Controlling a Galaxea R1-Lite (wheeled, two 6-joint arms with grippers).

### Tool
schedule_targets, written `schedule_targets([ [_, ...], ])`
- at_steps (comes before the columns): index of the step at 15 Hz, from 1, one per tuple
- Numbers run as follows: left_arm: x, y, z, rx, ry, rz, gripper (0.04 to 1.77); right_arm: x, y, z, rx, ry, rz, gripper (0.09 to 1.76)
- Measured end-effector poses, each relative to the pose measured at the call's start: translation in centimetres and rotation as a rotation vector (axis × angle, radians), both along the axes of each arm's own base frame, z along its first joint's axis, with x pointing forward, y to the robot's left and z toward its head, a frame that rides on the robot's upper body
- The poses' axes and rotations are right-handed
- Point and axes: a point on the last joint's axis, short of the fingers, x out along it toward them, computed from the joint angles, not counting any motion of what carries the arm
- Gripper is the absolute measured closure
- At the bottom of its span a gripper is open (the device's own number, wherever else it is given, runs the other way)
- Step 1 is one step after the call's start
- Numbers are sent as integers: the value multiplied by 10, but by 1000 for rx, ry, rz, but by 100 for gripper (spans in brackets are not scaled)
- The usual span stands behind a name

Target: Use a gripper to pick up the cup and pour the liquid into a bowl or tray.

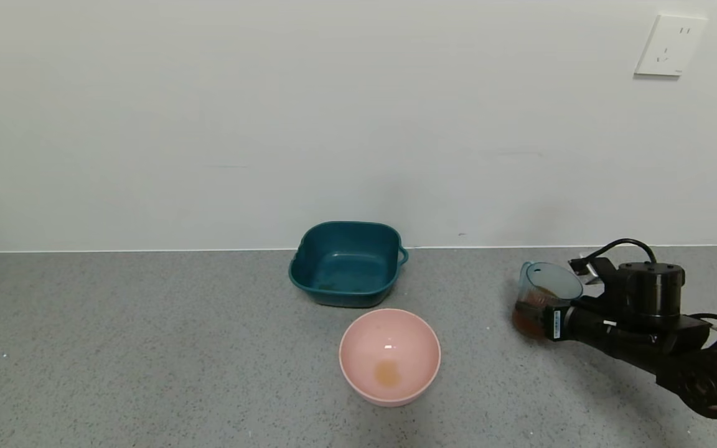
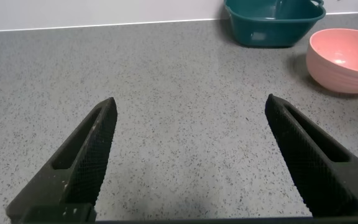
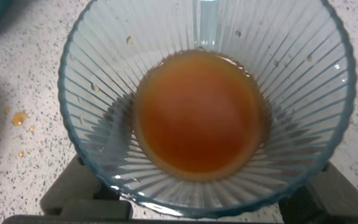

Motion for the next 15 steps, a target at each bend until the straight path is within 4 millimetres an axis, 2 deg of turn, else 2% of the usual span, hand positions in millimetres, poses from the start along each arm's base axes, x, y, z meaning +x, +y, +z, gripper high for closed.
schedule_targets([
  [7,0,0,0,0,0,0,9,-4,6,33,-48,15,-2,51],
  [15,0,0,0,0,0,0,9,-21,36,81,-92,-6,38,51],
])
